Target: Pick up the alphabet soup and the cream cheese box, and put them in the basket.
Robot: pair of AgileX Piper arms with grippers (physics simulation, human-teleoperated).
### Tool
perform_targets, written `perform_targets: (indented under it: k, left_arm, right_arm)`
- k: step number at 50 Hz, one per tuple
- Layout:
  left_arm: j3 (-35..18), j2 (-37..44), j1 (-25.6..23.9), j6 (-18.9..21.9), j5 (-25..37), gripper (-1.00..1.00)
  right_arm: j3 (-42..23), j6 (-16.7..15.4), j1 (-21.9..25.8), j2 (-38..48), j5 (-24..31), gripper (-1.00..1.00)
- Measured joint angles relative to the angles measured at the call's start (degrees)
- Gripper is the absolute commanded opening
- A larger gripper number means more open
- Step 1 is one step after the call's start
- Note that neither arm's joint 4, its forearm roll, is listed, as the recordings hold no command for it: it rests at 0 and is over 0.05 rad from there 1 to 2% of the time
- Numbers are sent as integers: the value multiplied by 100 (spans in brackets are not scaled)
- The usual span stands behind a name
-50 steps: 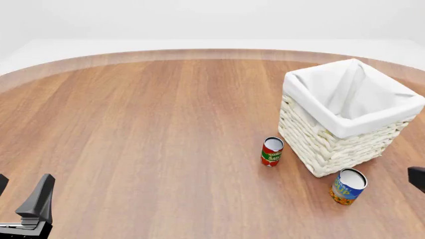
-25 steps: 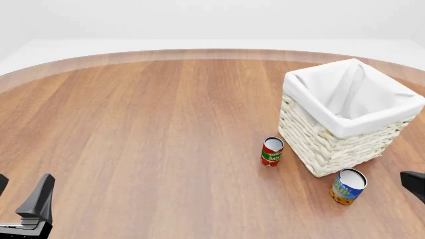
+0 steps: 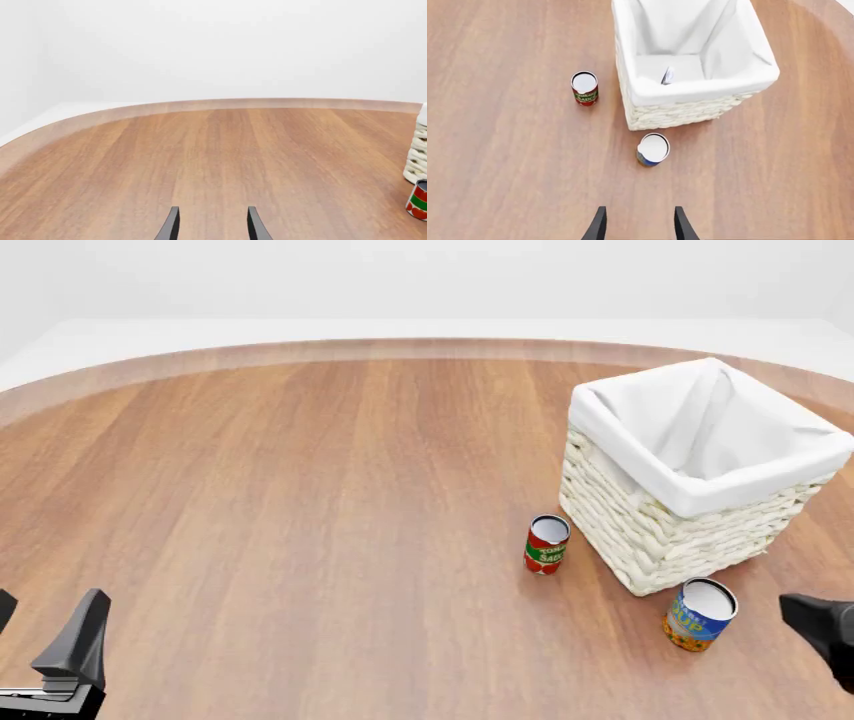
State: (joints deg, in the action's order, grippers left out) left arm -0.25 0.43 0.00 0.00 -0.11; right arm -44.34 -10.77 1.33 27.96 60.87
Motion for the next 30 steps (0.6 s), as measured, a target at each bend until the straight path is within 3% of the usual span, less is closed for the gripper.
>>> perform_targets:
  k: [30]
  left_arm:
    - [0, 0, 0, 0, 0, 100]
  right_arm:
    - [866, 110, -123, -369, -516, 100]
